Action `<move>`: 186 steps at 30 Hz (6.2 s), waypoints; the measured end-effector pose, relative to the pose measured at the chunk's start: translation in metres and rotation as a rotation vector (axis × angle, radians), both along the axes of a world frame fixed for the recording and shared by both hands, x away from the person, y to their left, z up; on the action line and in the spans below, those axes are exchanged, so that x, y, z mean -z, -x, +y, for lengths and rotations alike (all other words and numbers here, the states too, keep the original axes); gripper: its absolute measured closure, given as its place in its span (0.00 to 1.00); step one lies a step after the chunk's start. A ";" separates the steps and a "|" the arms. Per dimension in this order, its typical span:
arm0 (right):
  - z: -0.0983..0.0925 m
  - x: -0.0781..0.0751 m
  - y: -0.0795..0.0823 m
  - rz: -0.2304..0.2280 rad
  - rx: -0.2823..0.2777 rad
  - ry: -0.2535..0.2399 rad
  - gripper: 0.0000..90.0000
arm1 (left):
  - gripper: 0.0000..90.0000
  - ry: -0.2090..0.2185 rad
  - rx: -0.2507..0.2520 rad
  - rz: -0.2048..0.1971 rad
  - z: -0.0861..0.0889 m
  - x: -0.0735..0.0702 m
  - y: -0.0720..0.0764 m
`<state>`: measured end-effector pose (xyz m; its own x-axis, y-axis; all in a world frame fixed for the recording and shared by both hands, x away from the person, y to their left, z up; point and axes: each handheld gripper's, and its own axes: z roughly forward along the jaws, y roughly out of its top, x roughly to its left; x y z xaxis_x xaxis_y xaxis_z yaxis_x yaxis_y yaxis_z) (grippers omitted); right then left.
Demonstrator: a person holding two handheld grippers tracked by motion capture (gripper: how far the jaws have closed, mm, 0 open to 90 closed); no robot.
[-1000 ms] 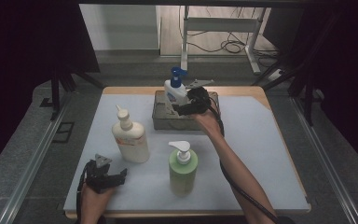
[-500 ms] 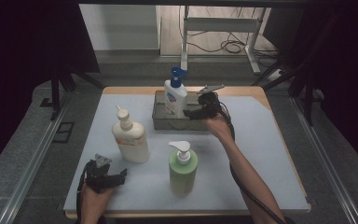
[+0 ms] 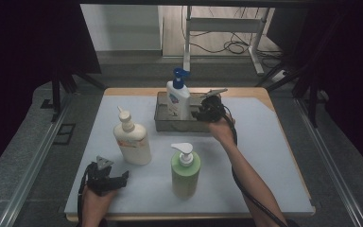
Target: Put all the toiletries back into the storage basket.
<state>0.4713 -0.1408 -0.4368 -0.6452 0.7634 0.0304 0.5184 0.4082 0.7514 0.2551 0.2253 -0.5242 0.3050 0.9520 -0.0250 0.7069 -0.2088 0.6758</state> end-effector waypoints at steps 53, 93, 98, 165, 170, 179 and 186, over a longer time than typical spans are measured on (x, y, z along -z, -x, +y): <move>0.041 0.029 -0.024 0.157 0.003 -0.019 0.97 | 0.13 0.001 -0.001 0.001 0.000 0.000 0.000; 0.080 0.032 -0.019 0.145 -0.064 -0.011 0.96 | 0.13 0.001 0.000 0.002 0.000 0.000 0.000; 0.082 0.032 -0.018 0.144 -0.062 -0.023 0.96 | 0.13 0.001 0.000 0.002 0.000 0.000 0.000; 0.032 -0.015 0.024 0.001 -0.158 -0.048 0.27 | 0.13 0.000 0.000 0.000 0.000 0.000 0.000; 0.028 -0.017 0.030 -0.004 -0.174 -0.038 0.23 | 0.13 0.001 0.000 -0.001 0.000 0.000 0.000; 0.021 -0.016 0.042 -0.010 -0.201 -0.037 0.15 | 0.13 0.000 -0.001 -0.001 0.000 0.000 0.000; 0.016 -0.017 0.049 -0.013 -0.216 -0.034 0.12 | 0.13 0.000 -0.001 -0.001 0.000 0.000 0.000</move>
<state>0.4219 -0.1250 -0.4200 -0.7940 0.6063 0.0443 0.4119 0.4829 0.7727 0.2552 0.2251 -0.5244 0.3044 0.9522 -0.0245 0.7065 -0.2085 0.6763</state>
